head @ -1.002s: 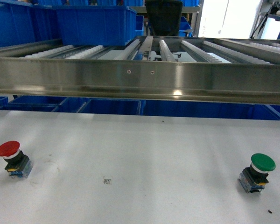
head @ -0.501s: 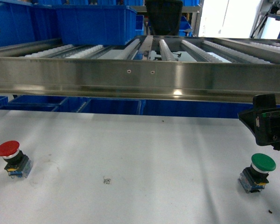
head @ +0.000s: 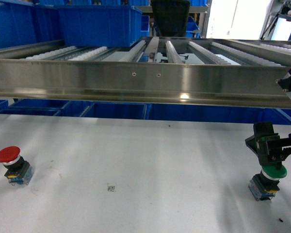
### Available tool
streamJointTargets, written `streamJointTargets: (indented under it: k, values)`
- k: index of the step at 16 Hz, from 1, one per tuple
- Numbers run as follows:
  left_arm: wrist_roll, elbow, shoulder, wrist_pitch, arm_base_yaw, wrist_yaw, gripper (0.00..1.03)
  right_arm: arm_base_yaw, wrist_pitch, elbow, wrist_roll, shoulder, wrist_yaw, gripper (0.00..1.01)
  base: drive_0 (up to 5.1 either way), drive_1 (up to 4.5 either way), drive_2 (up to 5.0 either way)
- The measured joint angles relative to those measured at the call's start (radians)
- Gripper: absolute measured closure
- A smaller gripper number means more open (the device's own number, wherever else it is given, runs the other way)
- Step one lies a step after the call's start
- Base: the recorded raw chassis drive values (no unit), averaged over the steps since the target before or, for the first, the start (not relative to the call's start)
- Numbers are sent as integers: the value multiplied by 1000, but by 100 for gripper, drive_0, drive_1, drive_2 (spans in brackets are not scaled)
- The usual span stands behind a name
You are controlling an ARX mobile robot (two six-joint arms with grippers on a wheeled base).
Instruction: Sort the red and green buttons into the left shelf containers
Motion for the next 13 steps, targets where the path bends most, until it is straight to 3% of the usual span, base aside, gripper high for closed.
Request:
streamJointTargets:
  k: [6,13]
  values:
    - [0,0,0,0,0,0,5,26,69,-74,-3,59,20,3,0,0,0]
    - [0,0,0,0,0,0,5,32,95,-77,4,120,16,3,0,0,0]
